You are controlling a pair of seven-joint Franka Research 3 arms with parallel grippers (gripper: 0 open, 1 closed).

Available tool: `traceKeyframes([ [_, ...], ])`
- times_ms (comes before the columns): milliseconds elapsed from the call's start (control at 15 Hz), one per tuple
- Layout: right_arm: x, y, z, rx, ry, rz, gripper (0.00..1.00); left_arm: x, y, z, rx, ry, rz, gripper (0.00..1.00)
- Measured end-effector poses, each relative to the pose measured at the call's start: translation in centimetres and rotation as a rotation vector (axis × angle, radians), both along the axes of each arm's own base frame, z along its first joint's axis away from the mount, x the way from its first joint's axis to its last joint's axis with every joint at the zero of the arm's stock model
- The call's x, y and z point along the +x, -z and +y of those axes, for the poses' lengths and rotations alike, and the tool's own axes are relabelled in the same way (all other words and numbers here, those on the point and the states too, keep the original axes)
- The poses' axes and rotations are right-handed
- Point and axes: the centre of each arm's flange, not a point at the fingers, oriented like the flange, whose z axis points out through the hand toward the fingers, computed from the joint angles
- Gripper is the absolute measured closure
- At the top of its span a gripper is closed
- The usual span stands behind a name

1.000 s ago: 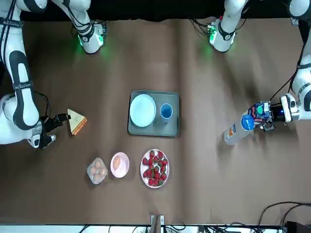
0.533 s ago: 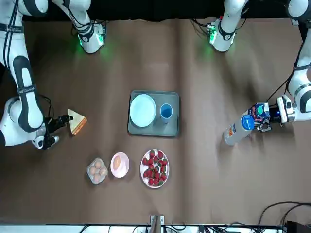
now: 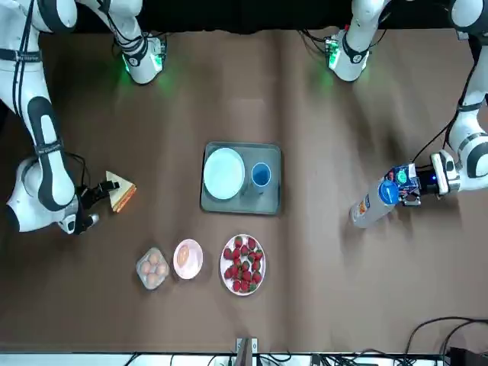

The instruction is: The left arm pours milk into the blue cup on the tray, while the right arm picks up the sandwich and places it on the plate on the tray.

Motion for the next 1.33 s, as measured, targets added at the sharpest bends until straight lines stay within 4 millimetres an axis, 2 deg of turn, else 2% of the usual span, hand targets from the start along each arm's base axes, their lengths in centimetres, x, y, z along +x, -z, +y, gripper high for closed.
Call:
traceKeyframes([
  [67,-0.1,0.3,0.1,0.002,-0.002,0.005,0.09,0.1,-0.1,0.1,0.003,-0.001,-0.002,0.49],
  [267,-0.5,1.2,0.8,0.008,-0.011,0.024,0.12,0.7,-1.0,0.6,0.020,-0.001,-0.021,0.51],
  [333,-0.7,1.4,1.3,0.011,-0.018,0.034,0.16,2.0,-3.6,1.1,0.047,0.015,-0.030,0.50],
  [600,-0.8,1.5,1.4,0.012,-0.020,0.039,0.51,4.1,-12.3,2.4,0.106,0.071,-0.077,0.50],
  [800,-0.8,1.3,1.3,0.013,-0.020,0.040,0.73,4.7,-20.7,3.1,0.200,0.082,-0.087,0.51],
  [867,-0.7,1.2,1.3,0.012,-0.020,0.040,0.77,4.7,-24.1,2.7,0.244,0.087,-0.092,0.51],
  [933,-0.7,1.2,1.3,0.012,-0.020,0.039,0.77,4.7,-27.3,1.9,0.291,0.093,-0.092,0.51],
  [1067,-0.7,1.0,1.4,0.016,-0.022,0.045,0.77,4.8,-33.4,-1.1,0.388,0.113,-0.094,0.51],
  [1200,-0.6,0.4,1.8,0.031,-0.035,0.067,0.77,4.7,-38.6,-5.2,0.481,0.133,-0.082,0.52],
  [1333,-0.1,-0.8,2.5,0.048,-0.055,0.089,0.77,4.4,-42.6,-9.9,0.581,0.147,-0.037,0.52],
])
